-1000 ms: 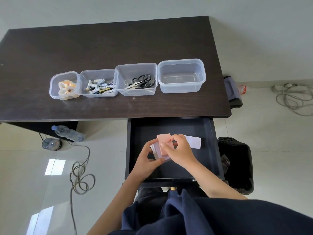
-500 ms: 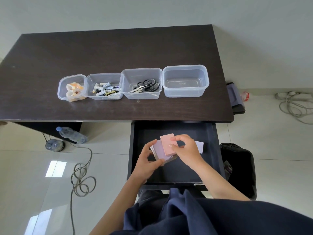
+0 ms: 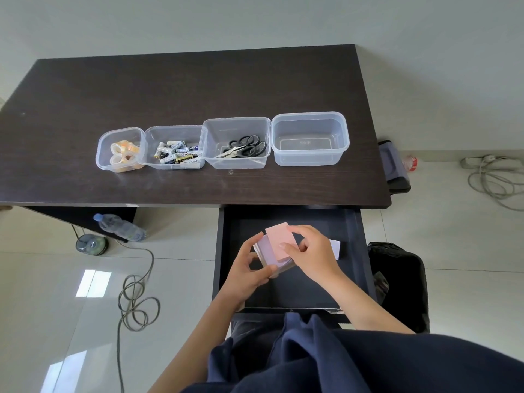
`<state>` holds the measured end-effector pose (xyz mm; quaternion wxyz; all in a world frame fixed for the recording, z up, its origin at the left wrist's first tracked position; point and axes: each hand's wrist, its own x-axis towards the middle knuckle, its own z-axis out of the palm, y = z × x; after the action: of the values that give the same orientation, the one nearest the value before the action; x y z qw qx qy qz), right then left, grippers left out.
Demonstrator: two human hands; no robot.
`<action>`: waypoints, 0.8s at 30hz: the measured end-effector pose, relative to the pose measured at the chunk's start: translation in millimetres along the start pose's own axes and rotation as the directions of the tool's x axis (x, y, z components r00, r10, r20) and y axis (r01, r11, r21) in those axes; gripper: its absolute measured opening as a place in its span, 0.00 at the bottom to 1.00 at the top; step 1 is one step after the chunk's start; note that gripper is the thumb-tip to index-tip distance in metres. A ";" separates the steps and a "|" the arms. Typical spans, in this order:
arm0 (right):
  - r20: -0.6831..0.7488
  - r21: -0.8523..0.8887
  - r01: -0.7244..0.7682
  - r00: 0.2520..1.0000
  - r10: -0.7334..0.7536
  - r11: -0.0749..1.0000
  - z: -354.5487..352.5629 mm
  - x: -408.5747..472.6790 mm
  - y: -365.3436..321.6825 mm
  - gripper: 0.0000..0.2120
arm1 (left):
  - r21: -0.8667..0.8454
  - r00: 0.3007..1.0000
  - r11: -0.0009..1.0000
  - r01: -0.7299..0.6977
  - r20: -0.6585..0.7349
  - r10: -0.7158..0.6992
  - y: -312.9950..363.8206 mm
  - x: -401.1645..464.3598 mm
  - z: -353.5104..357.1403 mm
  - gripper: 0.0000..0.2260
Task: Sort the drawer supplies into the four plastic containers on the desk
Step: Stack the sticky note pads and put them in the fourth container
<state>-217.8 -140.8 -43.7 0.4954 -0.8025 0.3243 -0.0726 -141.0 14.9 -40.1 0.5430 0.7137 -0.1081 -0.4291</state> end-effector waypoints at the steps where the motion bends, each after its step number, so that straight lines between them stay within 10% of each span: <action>1: 0.004 0.008 -0.002 1.000 0.002 1.000 -1.0 0.0 -0.5 0.19 | -0.005 1.000 1.000 0.001 0.000 -0.001 0.4 -0.1 0.0 0.30; 24: 0.131 0.467 -0.276 0.961 0.243 0.840 16.3 -4.7 10.0 0.17 | -0.036 0.998 0.999 -0.024 0.063 0.026 1.7 4.8 -3.9 0.35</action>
<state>-218.8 -128.8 -59.3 0.6949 -0.6047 0.3852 -0.0563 -134.7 14.0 -40.8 0.5570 0.6887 -0.1267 -0.4465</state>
